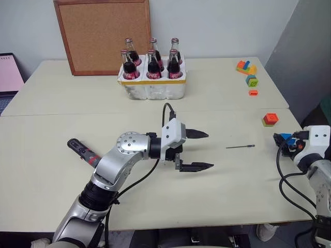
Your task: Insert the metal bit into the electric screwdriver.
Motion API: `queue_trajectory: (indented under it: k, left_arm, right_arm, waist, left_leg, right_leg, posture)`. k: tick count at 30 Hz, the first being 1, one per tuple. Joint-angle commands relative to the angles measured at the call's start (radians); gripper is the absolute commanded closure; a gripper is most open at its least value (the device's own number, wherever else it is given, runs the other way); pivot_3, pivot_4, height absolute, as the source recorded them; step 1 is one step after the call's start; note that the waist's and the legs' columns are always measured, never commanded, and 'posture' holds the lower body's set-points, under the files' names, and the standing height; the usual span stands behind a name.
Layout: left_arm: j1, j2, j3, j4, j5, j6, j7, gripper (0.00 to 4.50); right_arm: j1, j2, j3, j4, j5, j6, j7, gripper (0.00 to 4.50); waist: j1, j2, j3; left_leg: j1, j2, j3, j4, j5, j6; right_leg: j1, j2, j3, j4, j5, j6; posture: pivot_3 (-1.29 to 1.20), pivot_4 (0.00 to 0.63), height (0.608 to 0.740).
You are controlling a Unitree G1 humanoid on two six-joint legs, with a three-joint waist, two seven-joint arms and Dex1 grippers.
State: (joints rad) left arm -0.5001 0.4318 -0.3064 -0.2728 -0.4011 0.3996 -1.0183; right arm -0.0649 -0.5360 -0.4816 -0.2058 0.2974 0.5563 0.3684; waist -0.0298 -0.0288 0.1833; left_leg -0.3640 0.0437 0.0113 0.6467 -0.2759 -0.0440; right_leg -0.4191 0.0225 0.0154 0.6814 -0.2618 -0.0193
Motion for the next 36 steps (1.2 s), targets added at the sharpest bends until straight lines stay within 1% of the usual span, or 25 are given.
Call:
queue_trajectory:
  k: [1, 3, 5, 8, 9, 11, 13, 14, 16, 18, 21, 23, 26, 30, 33, 36]
  left_arm:
    - [-0.015, 0.018, 0.058, -0.008, 0.003, -0.012, 0.021, 0.00]
    - [-0.020, 0.052, 0.090, -0.016, -0.024, 0.051, 0.020, 0.00]
    - [-0.022, 0.091, 0.121, -0.024, -0.026, 0.077, 0.022, 0.00]
    - [-0.016, 0.186, 0.171, -0.041, -0.028, 0.092, -0.014, 0.00]
    - [-0.007, 0.229, 0.196, -0.048, -0.034, 0.091, -0.035, 0.00]
    - [0.035, 0.362, 0.274, -0.064, -0.037, 0.079, -0.102, 0.00]
    - [0.062, 0.439, 0.313, -0.066, -0.038, 0.067, -0.138, 0.00]
    - [0.083, 0.494, 0.335, -0.063, -0.037, 0.052, -0.176, 0.00]
    - [0.126, 0.601, 0.364, -0.050, -0.010, -0.014, -0.265, 0.00]
    - [0.157, 0.678, 0.376, -0.029, 0.018, -0.083, -0.333, 0.00]
    - [0.190, 0.815, 0.371, 0.076, 0.114, -0.284, -0.463, 0.00]
    - [0.194, 0.870, 0.348, 0.151, 0.175, -0.425, -0.524, 0.00]
    - [0.181, 0.898, 0.303, 0.252, 0.248, -0.614, -0.572, 0.00]
    - [0.148, 0.884, 0.227, 0.374, 0.331, -0.814, -0.596, 0.00]
    - [0.090, 0.863, 0.161, 0.479, 0.430, -0.960, -0.582, 0.00]
    - [0.012, 0.821, 0.112, 0.555, 0.488, -1.001, -0.564, 0.00]
  right_arm:
    - [0.018, -0.045, -0.013, -0.174, -0.009, -0.013, -0.007, 0.01]
    - [0.007, -0.068, 0.033, -0.260, 0.013, -0.015, 0.035, 0.01]
    - [-0.003, -0.100, 0.082, -0.330, 0.067, -0.007, 0.112, 0.01]
    - [-0.020, -0.171, 0.171, -0.422, 0.152, 0.014, 0.253, 0.01]
    - [-0.031, -0.199, 0.202, -0.444, 0.179, 0.023, 0.298, 0.01]
    - [-0.085, -0.245, 0.286, -0.490, 0.258, 0.059, 0.392, 0.01]
    - [-0.123, -0.270, 0.334, -0.507, 0.300, 0.082, 0.435, 0.01]
    - [-0.141, -0.270, 0.365, -0.504, 0.304, 0.084, 0.447, 0.01]
    - [-0.168, -0.261, 0.422, -0.487, 0.298, 0.077, 0.464, 0.01]
    - [-0.184, -0.252, 0.463, -0.468, 0.283, 0.065, 0.473, 0.01]
    - [-0.205, -0.218, 0.549, -0.424, 0.227, 0.022, 0.478, 0.01]
    - [-0.217, -0.193, 0.589, -0.411, 0.203, 0.002, 0.475, 0.01]
    - [-0.229, -0.155, 0.625, -0.413, 0.192, -0.005, 0.466, 0.01]
    - [-0.225, -0.122, 0.671, -0.430, 0.161, -0.006, 0.445, 0.01]
    - [-0.215, -0.101, 0.688, -0.447, 0.146, -0.004, 0.423, 0.01]
    - [-0.203, -0.091, 0.697, -0.462, 0.142, 0.000, 0.409, 0.01]
  waist:
    - [-0.001, 0.000, 0.000]
    - [-0.006, 0.000, 0.000]
    - [-0.012, 0.000, 0.000]
    - [-0.012, 0.000, 0.000]
    - [-0.011, 0.000, 0.000]
    - [-0.013, 0.000, 0.001]
    - [-0.021, -0.001, 0.001]
    - [-0.019, -0.001, 0.001]
    - [-0.014, -0.002, 0.001]
    - [-0.005, -0.003, 0.002]
    - [0.002, -0.003, 0.002]
    - [0.002, -0.004, 0.002]
    - [0.002, -0.003, 0.002]
    - [0.002, -0.004, 0.002]
    - [0.003, -0.004, 0.002]
    - [0.005, -0.004, 0.002]
  left_leg:
    - [0.000, 0.000, 0.000, 0.000, 0.000, 0.000]
    - [0.000, 0.000, 0.000, 0.000, 0.000, 0.000]
    - [0.001, 0.000, 0.000, 0.000, 0.000, 0.000]
    - [0.001, 0.002, -0.002, 0.000, 0.000, 0.000]
    - [0.001, 0.002, -0.002, -0.001, 0.000, 0.000]
    - [0.000, 0.002, -0.003, -0.001, 0.000, 0.000]
    - [0.000, 0.003, -0.002, -0.001, 0.000, 0.000]
    - [0.000, 0.003, -0.003, -0.001, 0.000, 0.000]
    - [0.001, 0.003, -0.003, 0.000, 0.000, 0.000]
    - [0.000, 0.002, -0.003, 0.000, 0.000, 0.000]
    - [0.000, 0.002, -0.002, 0.000, 0.000, 0.000]
    - [0.000, 0.002, -0.002, 0.000, 0.000, 0.000]
    - [0.000, 0.002, -0.002, -0.001, 0.000, 0.001]
    - [-0.001, 0.003, -0.002, -0.001, -0.001, 0.001]
    - [-0.002, 0.003, -0.001, -0.001, -0.001, 0.001]
    - [-0.002, 0.003, -0.001, 0.000, -0.001, 0.001]
  right_leg:
    - [0.000, 0.000, 0.000, 0.000, 0.000, 0.000]
    - [-0.001, 0.000, 0.001, 0.000, 0.000, 0.000]
    - [0.000, 0.001, 0.001, 0.001, 0.000, 0.000]
    - [0.000, 0.002, -0.002, 0.001, 0.000, 0.001]
    - [-0.001, 0.004, -0.002, 0.000, 0.000, 0.001]
    - [-0.001, 0.007, -0.002, 0.000, 0.000, 0.000]
    - [-0.001, 0.007, 0.000, -0.001, 0.000, 0.000]
    - [-0.001, 0.007, 0.000, -0.002, 0.000, 0.000]
    - [-0.002, 0.007, -0.002, -0.003, 0.000, 0.000]
    - [-0.003, 0.006, -0.002, -0.003, 0.000, 0.000]
    - [-0.003, 0.004, -0.003, -0.004, 0.000, 0.000]
    - [-0.003, 0.004, -0.003, -0.003, 0.000, 0.000]
    - [-0.004, 0.004, -0.004, -0.003, -0.001, -0.001]
    - [-0.004, 0.004, -0.004, -0.003, -0.001, -0.001]
    - [-0.005, 0.004, -0.004, -0.003, -0.001, -0.001]
    - [-0.005, 0.004, -0.004, -0.002, -0.001, -0.001]
  posture:
    - [0.00, 0.150, 0.740]
    - [0.00, 0.150, 0.740]
    - [0.00, 0.150, 0.740]
    - [0.00, 0.150, 0.740]
    - [0.00, 0.150, 0.740]
    - [0.00, 0.150, 0.740]
    - [0.00, 0.150, 0.740]
    - [0.00, 0.150, 0.740]
    - [0.00, 0.150, 0.740]
    - [0.00, 0.150, 0.740]
    - [0.00, 0.150, 0.740]
    - [0.00, 0.150, 0.740]
    - [0.00, 0.150, 0.740]
    - [0.00, 0.150, 0.740]
    - [0.00, 0.150, 0.740]
    - [0.00, 0.150, 0.740]
